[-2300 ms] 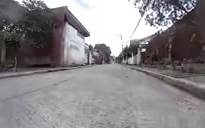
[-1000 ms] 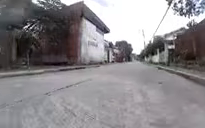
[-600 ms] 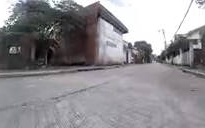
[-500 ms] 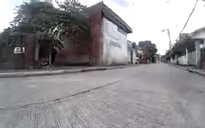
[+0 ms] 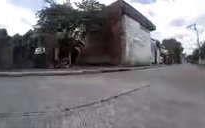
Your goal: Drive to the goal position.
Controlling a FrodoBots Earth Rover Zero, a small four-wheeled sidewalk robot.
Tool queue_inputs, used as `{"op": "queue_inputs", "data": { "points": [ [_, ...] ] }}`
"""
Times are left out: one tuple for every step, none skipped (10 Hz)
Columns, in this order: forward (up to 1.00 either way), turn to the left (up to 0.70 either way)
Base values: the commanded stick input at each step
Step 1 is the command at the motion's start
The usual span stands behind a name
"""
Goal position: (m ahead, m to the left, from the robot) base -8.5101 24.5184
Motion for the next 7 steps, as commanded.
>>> {"op": "queue_inputs", "data": {
  "points": [
    [1.00, 0.38],
    [1.00, 0.38],
    [1.00, 0.38],
    [1.00, 0.38],
    [1.00, 0.38],
    [1.00, 0.38],
    [1.00, 0.38]
  ]
}}
